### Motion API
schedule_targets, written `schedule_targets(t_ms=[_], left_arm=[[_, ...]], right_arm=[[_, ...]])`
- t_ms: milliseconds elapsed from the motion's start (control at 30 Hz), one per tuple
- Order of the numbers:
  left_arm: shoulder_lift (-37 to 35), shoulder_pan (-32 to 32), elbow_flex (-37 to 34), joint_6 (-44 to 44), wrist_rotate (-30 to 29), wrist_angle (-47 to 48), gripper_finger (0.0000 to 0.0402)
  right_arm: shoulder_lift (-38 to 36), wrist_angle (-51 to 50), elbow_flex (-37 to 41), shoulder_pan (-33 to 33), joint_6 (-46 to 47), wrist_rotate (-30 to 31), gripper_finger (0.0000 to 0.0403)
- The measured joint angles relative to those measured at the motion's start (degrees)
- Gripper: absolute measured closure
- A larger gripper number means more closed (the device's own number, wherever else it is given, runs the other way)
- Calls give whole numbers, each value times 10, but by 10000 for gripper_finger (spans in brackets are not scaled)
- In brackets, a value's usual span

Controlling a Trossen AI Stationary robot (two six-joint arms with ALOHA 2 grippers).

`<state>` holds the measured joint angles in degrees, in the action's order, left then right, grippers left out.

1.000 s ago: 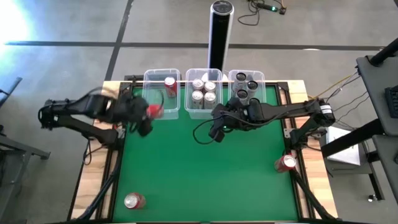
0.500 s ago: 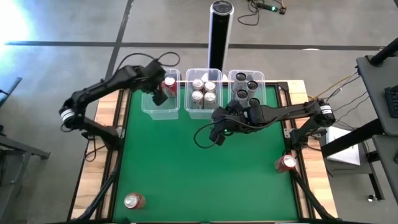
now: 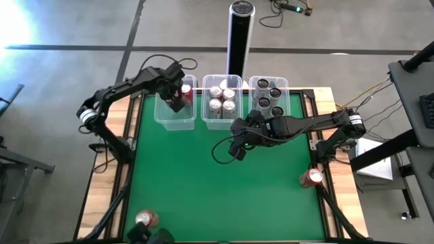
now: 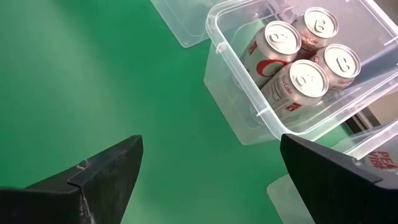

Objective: Sort soda cans
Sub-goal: Put the top left orange soda can into the left transparent bin

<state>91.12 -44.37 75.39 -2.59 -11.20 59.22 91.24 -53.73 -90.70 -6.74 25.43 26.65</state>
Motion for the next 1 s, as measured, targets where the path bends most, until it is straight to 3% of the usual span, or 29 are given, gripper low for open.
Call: schedule_targets(t_ms=[600,1000], left_arm=[[115,-30,72,-1,2,12,116],[117,-32,87,0,-3,15,63]], right_arm=[[0,0,1,0,0,2,29],[1,0,1,0,1,-1,29]])
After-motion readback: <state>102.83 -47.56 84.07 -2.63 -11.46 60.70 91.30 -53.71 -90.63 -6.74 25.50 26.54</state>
